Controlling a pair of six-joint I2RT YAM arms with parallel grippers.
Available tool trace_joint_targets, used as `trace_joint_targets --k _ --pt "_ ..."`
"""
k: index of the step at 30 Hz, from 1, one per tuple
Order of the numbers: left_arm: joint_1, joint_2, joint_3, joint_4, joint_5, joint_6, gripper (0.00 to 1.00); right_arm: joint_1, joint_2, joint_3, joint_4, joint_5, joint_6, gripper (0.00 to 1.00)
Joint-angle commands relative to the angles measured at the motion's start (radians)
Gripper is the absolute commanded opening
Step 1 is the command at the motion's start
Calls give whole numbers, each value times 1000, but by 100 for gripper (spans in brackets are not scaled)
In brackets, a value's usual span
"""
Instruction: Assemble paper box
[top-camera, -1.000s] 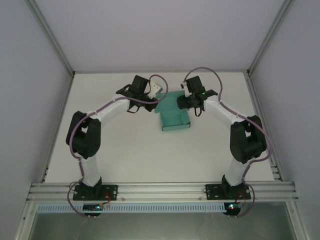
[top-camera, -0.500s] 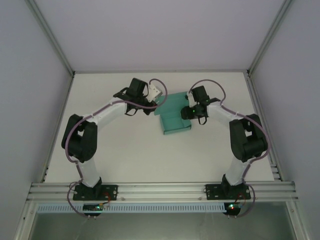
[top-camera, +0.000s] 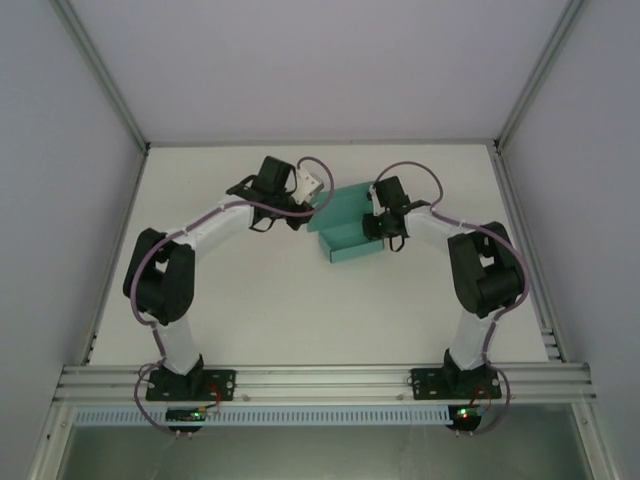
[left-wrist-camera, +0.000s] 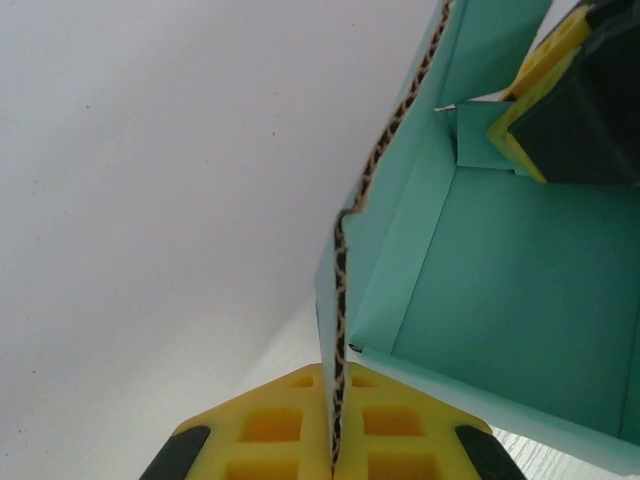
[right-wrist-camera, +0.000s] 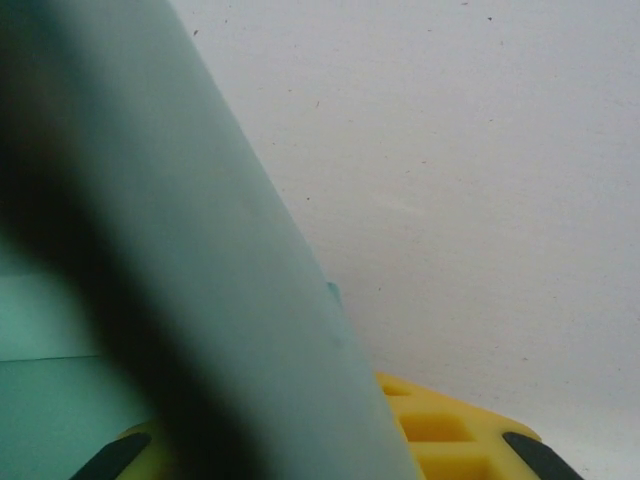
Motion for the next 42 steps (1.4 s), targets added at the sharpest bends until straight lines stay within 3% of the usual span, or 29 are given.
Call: trace_joint_targets --k 1,4,6,8,12,16,20,27,28,30,33,34,39,42 --pt "11 -19 1 53 -4 -44 6 17 -27 -84 -67 79 35 21" --pt "14 -31 -23 73 14 -34 35 30 -101 -119 -22 96 23 15" --pt "15 -35 -23 75 37 -23 71 34 -127 -136 16 85 -24 14" --pt "14 -37 -8 68 74 0 98 39 -137 -135 29 71 -56 17" --pt "12 -6 53 43 200 68 100 40 -141 -120 38 47 -77 26" --pt "4 75 177 -57 265 115 100 44 -160 -133 86 22 -77 29" --pt "-12 152 254 -128 285 153 90 37 -184 -149 112 6 -76 33" --pt "-7 250 347 -186 209 149 79 -18 -257 -238 155 -56 -73 47" --pt "-6 264 366 -205 219 154 73 -29 -266 -251 160 -63 -70 50" --pt "-6 278 384 -219 249 156 48 -45 -286 -274 166 -81 -69 50" --pt "-6 269 378 -205 279 133 6 -78 -323 -306 174 -139 -64 60" --pt "-6 254 369 -187 277 121 0 -91 -335 -311 170 -161 -64 64" --pt "-5 113 278 -102 295 106 0 -139 -359 -276 100 -263 -77 67" --pt "-8 -4 187 -45 333 144 0 -154 -358 -227 46 -317 -115 60"
